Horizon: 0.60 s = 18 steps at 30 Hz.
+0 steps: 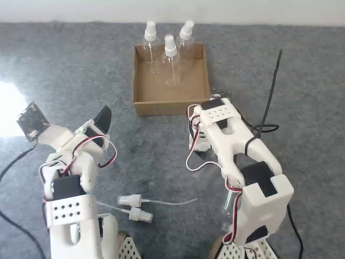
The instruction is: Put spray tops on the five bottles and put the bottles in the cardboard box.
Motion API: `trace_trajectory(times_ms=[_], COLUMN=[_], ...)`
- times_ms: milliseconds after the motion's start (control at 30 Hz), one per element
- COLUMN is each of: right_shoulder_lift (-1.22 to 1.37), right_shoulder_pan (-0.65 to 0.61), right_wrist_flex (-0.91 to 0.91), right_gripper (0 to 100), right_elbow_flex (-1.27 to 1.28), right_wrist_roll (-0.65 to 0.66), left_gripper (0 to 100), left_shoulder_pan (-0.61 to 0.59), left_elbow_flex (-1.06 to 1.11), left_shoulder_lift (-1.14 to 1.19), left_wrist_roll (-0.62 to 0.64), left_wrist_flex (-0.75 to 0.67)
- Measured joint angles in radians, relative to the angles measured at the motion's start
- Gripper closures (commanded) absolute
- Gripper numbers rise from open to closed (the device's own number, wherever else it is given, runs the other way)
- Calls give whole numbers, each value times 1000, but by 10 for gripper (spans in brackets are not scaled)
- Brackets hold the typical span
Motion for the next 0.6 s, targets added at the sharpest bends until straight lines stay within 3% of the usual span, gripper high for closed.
trace_trajectory(times_ms=[167, 400, 600], right_shoulder_lift=[0, 0, -28], right_shoulder_pan=[2, 5, 2], right_wrist_flex=[0, 2, 21], right_gripper=[838, 836, 836], right_elbow_flex=[5, 5, 6], right_wrist_roll=[0, 6, 91], left_gripper=[709, 709, 709], left_shoulder_pan=[0, 0, 0], left_elbow_flex=[0, 0, 0], left_shoulder_lift=[0, 0, 0], left_wrist_roll=[0, 0, 0], left_wrist_flex=[0, 0, 0])
